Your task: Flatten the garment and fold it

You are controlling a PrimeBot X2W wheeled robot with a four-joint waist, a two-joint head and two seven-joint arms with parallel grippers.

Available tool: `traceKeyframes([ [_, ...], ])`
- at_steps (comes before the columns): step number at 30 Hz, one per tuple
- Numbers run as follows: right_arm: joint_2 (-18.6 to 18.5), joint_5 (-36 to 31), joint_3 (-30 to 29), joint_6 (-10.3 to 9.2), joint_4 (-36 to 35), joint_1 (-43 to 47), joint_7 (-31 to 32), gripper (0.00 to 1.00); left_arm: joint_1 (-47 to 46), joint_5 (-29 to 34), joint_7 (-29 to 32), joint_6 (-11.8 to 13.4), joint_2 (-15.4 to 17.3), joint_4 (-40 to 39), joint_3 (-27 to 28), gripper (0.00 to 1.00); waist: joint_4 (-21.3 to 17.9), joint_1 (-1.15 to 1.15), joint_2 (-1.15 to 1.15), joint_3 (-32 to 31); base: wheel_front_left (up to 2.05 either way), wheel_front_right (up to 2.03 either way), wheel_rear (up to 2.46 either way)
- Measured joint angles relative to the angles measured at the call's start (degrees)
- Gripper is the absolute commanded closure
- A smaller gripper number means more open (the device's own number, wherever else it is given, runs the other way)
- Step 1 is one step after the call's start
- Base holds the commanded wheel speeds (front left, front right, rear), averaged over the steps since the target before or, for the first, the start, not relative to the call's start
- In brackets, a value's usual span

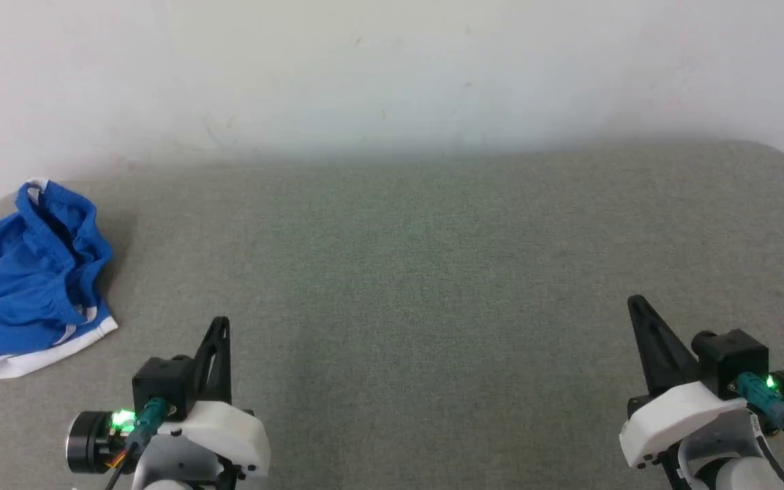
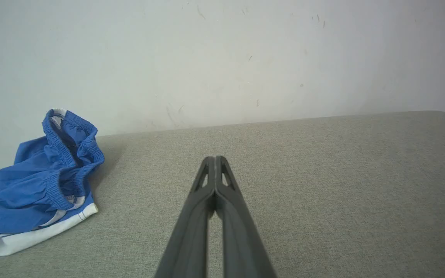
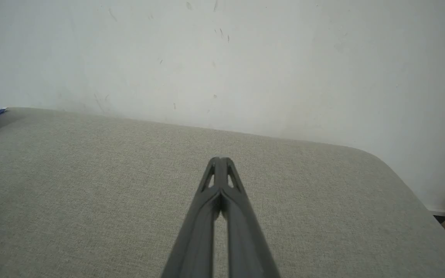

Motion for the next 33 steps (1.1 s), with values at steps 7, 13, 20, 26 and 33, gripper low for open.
traceKeyframes([
  [7, 0.0, 0.0, 0.0, 0.0, 0.0, 0.0, 0.0, 1.0, 0.0, 0.0, -0.01, 0.0, 0.0, 0.0, 0.0, 1.0, 0.0, 0.0, 0.0, 0.0, 0.0, 0.0, 0.0],
  [13, 0.0, 0.0, 0.0, 0.0, 0.0, 0.0, 0.0, 1.0, 0.0, 0.0, 0.0, 0.0, 0.0, 0.0, 0.0, 1.0, 0.0, 0.0, 0.0, 0.0, 0.0, 0.0, 0.0],
  [20, -0.05, 0.02, 0.0, 0.01, 0.0, 0.01, 0.0, 0.0, 0.03, -0.01, -0.01, 0.0, 0.02, 0.08, -0.05, 0.0, 0.0, 0.0, 0.0, 0.0, 0.0, 0.0, 0.0],
  [26, -0.05, 0.2, -0.66, 0.01, -0.04, 0.01, -0.31, 0.0, 0.03, -0.01, -0.51, 0.55, 0.02, 0.08, -0.3, 0.0, -0.01, 0.0, 0.0, 0.09, 0.0, 0.0, 0.0],
  [33, -0.07, 1.14, -1.76, 0.01, -0.46, 0.01, -1.2, 0.0, 0.02, -0.01, -1.14, 1.55, 0.04, 0.03, -0.9, 0.0, 0.18, 0.0, 0.0, 0.23, 0.0, 0.0, 0.0],
])
